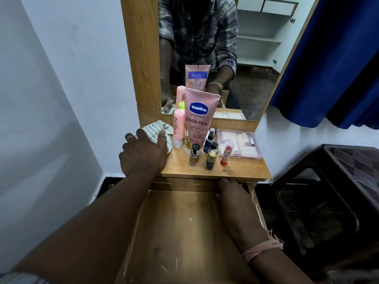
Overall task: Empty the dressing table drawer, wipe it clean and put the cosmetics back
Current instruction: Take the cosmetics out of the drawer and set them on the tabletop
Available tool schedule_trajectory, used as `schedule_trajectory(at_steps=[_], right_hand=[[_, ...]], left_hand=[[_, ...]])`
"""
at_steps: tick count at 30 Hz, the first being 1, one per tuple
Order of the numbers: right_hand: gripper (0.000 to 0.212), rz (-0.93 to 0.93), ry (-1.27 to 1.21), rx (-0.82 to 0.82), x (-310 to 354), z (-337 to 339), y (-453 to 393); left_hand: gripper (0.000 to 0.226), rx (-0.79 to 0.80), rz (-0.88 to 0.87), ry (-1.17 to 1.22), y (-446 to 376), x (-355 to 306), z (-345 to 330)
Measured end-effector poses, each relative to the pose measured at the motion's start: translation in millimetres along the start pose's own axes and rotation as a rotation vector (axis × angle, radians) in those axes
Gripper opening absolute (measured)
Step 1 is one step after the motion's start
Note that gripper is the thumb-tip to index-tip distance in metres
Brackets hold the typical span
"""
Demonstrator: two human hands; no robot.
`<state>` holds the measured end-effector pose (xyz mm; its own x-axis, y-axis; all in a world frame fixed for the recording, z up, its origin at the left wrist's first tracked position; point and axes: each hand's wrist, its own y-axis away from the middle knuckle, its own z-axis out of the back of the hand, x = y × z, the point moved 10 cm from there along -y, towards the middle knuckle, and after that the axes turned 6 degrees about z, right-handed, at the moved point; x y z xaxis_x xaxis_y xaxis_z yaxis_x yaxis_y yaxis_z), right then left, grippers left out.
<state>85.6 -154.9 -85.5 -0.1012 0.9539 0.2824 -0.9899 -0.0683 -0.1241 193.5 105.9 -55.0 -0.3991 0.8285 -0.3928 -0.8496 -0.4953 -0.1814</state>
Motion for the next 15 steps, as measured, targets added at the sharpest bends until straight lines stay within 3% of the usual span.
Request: schedule_trajectory(at_steps=[8,11,15], right_hand=[[0.019,-0.001,-0.195,-0.033,4.0,28.8,15.0],[0.015,-0.112,-0.364,-0.198,-11.3,82.8,24.4],[0.006,-0.141,-0.347,-0.495,-19.4,152.9,10.6]], left_hand=[[0.081,0.004,0.008,0.008,-0.4,0.3,0.4],[0.081,0.007,0.007,0.008,-1.1,1.4,-2.3],[0.082,0.007,-0.010,0.019,0.7,-1.7,-0.4]])
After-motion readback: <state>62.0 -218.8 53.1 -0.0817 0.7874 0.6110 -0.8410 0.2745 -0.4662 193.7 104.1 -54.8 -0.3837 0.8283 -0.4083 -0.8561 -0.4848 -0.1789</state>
